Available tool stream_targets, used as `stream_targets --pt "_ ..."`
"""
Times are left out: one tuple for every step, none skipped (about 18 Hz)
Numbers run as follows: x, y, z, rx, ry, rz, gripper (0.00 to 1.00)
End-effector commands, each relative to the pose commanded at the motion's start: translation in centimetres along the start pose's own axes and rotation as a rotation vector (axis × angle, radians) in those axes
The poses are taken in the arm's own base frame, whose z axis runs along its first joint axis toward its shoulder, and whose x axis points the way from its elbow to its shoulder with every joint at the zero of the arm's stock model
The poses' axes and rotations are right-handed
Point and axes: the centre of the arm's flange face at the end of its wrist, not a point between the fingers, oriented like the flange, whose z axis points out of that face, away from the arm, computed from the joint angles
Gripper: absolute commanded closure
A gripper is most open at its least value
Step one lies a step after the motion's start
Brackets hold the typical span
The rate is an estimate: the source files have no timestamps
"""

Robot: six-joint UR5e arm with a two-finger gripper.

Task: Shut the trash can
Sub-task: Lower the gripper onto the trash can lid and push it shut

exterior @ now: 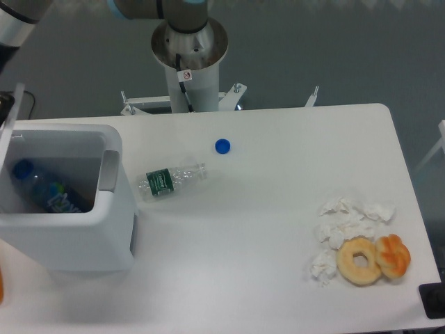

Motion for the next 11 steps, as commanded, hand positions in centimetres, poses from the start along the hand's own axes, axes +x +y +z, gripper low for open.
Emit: stream_targets --pt "-0.6 0.2 -0.2 0.001 -0.008 -0.002 0.0" --pt "-0.8 0.3 -0.2 0.0 -0.01 0.002 0.0" --pt "-1.1 0.3 -0.3 0.0 -0.012 0.002 0.0" --pt "-1.4 0.4 -0.4 0.0 -0.016 -0.003 0.0" --pt "-1.9 0.7 -0.3 -0.003 -0.018 -0.011 0.0" --pt "-2.2 1.0 -0.1 -0.009 -0.018 -0.015 0.0" --pt "-2.5 1.1 -0.1 -0.008 -0.021 -0.008 0.0" --pt "-2.8 1.2 -0.1 -0.011 -0.022 -0.005 0.0" --pt "-3.6 1.3 -0.3 -0.01 -0.029 -0.008 0.0" --pt "-4.1 1.5 -0.5 -0.01 -0.034 -0.013 0.0" --pt "-4.3 1.8 -0.3 -0.015 -0.034 -0.015 0.0"
